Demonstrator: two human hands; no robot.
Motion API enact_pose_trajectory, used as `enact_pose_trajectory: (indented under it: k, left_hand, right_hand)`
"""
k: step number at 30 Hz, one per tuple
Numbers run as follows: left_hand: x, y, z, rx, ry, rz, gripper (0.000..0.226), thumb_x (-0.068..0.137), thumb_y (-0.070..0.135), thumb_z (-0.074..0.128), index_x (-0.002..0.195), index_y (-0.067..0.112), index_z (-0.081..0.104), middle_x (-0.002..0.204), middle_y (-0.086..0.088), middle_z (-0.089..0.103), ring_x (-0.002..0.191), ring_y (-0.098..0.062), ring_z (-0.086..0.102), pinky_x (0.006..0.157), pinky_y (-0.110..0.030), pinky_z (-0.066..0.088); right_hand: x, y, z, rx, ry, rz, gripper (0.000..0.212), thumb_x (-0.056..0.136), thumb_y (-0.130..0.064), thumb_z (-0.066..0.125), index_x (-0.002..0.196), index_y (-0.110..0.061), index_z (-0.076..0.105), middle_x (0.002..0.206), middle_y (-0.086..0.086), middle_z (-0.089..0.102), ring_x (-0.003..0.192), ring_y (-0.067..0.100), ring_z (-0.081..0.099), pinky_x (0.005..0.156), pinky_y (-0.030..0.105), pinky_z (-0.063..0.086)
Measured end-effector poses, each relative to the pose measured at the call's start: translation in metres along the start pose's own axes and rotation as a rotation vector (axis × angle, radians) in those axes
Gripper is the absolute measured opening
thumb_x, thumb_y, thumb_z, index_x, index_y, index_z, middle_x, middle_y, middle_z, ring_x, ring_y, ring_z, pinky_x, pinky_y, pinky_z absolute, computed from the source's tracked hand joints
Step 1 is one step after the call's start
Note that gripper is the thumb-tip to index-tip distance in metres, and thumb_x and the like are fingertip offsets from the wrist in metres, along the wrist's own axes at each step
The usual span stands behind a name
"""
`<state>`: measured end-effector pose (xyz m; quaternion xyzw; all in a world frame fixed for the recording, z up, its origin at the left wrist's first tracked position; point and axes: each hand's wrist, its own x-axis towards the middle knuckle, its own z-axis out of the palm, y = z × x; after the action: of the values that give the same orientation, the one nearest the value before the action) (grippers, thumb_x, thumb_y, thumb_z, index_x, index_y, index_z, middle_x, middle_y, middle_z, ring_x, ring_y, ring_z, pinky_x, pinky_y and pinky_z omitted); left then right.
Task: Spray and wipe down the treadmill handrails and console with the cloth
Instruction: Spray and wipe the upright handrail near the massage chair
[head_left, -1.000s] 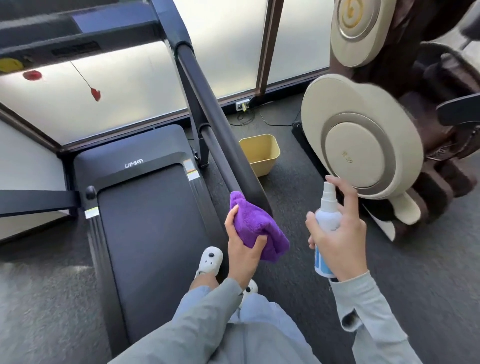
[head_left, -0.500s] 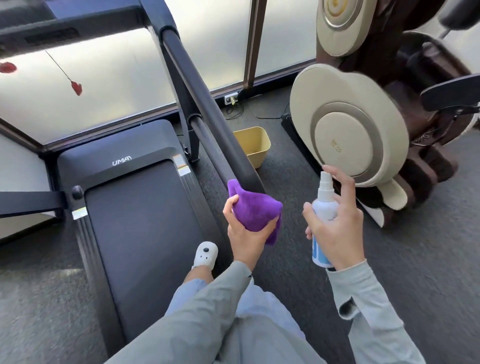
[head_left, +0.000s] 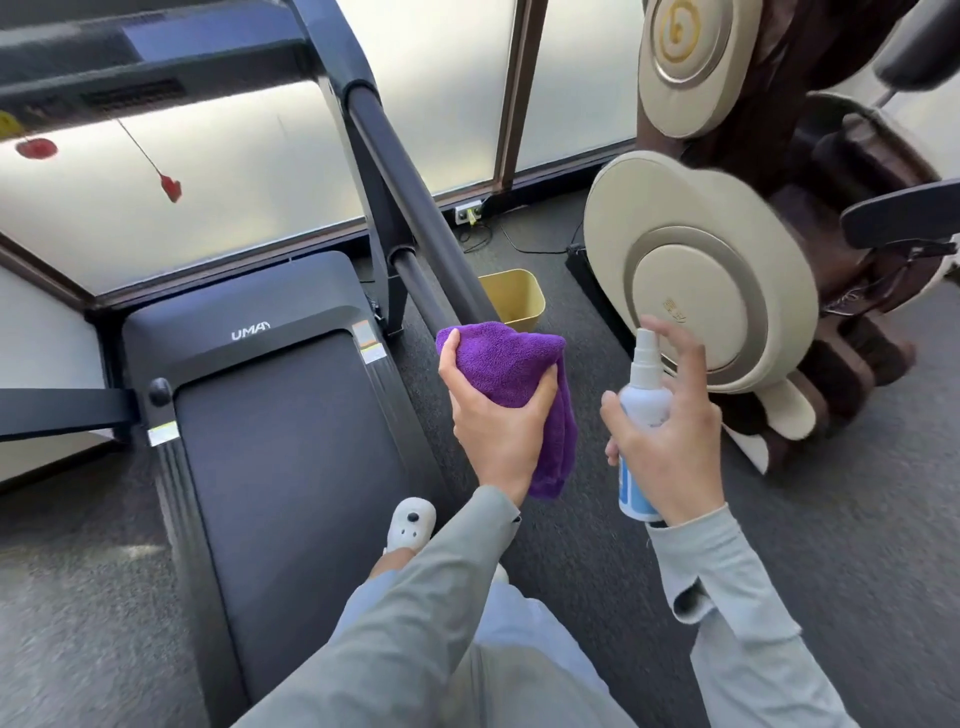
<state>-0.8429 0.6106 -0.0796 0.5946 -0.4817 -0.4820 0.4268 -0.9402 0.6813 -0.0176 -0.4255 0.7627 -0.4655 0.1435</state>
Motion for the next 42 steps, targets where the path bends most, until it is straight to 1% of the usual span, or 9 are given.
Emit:
enact_pose_trajectory:
  k: [6,17,22,26,30,33,35,38,42]
  left_hand:
    - [0.056,0.031,0.003,0.031,-0.023,-0.176,0.118,0.069,0.052,0.081,0.154,0.028,0.004,0.150,-0.005,0.041,0.132,-0.027,0.045,0.108,-0.037,0.032]
    - [0.145,0.049,0.007,0.082,-0.027,-0.215,0.109,0.065,0.047,0.084,0.151,0.030,0.019,0.139,-0.005,0.051,0.125,-0.029,0.050,0.108,-0.041,0.037]
    - [0.193,0.056,0.008,0.097,-0.020,-0.219,0.110,0.064,0.048,0.084,0.151,0.032,0.020,0.138,-0.002,0.052,0.126,-0.027,0.049,0.105,-0.037,0.034]
    - [0.229,0.059,0.009,0.075,-0.026,-0.229,0.109,0.063,0.047,0.085,0.151,0.032,0.022,0.138,-0.001,0.053,0.124,-0.025,0.052,0.104,-0.035,0.037]
    - [0.275,0.071,0.011,0.135,-0.007,-0.238,0.107,0.064,0.049,0.084,0.150,0.023,0.027,0.139,-0.005,0.053,0.126,-0.028,0.051,0.106,-0.038,0.037]
    - [0.311,0.078,0.012,0.143,-0.005,-0.247,0.102,0.063,0.050,0.084,0.145,0.018,0.032,0.136,-0.006,0.054,0.125,-0.031,0.050,0.107,-0.041,0.038]
    - [0.329,0.081,0.014,0.147,0.001,-0.254,0.105,0.061,0.052,0.084,0.145,0.017,0.031,0.136,-0.007,0.054,0.124,-0.032,0.050,0.106,-0.040,0.038]
    - [0.350,0.087,0.016,0.141,0.014,-0.254,0.112,0.060,0.053,0.084,0.149,0.017,0.025,0.138,-0.007,0.051,0.126,-0.032,0.049,0.104,-0.039,0.037]
    - [0.357,0.088,0.016,0.122,0.011,-0.257,0.119,0.060,0.053,0.084,0.152,0.018,0.018,0.140,-0.008,0.049,0.126,-0.031,0.047,0.104,-0.038,0.036]
  right_hand:
    - [0.024,-0.015,0.014,0.017,-0.040,-0.034,0.062,0.076,-0.010,0.061,0.125,-0.042,0.042,0.062,0.015,0.058,0.044,0.031,0.057,0.055,0.044,0.055]
    - [0.073,-0.030,0.048,0.017,-0.099,-0.071,0.062,0.076,-0.013,0.061,0.123,-0.046,0.039,0.065,0.008,0.060,0.047,0.027,0.058,0.057,0.040,0.055]
    - [0.098,-0.034,0.067,0.019,-0.104,-0.092,0.064,0.077,-0.008,0.063,0.124,-0.046,0.040,0.077,-0.008,0.060,0.049,0.027,0.058,0.057,0.039,0.056]
    - [0.118,-0.033,0.083,0.012,-0.104,-0.079,0.069,0.079,-0.001,0.066,0.126,-0.045,0.041,0.071,0.001,0.059,0.048,0.027,0.059,0.055,0.044,0.056]
    - [0.141,-0.036,0.101,-0.004,-0.113,-0.081,0.068,0.077,0.000,0.066,0.125,-0.043,0.043,0.071,-0.005,0.058,0.048,0.027,0.058,0.057,0.044,0.055]
    - [0.160,-0.040,0.113,-0.009,-0.122,-0.078,0.068,0.078,0.002,0.066,0.125,-0.041,0.043,0.083,-0.006,0.059,0.049,0.026,0.058,0.059,0.045,0.056]
    - [0.171,-0.043,0.120,-0.008,-0.122,-0.073,0.067,0.078,0.003,0.066,0.125,-0.040,0.043,0.086,-0.004,0.058,0.051,0.025,0.059,0.061,0.044,0.056]
    - [0.185,-0.049,0.129,-0.007,-0.133,-0.060,0.066,0.079,0.002,0.066,0.125,-0.040,0.042,0.074,-0.006,0.058,0.051,0.028,0.059,0.061,0.044,0.056]
    - [0.194,-0.058,0.133,0.003,-0.140,-0.055,0.065,0.079,0.002,0.065,0.125,-0.039,0.042,0.072,0.006,0.058,0.050,0.034,0.057,0.057,0.049,0.054]
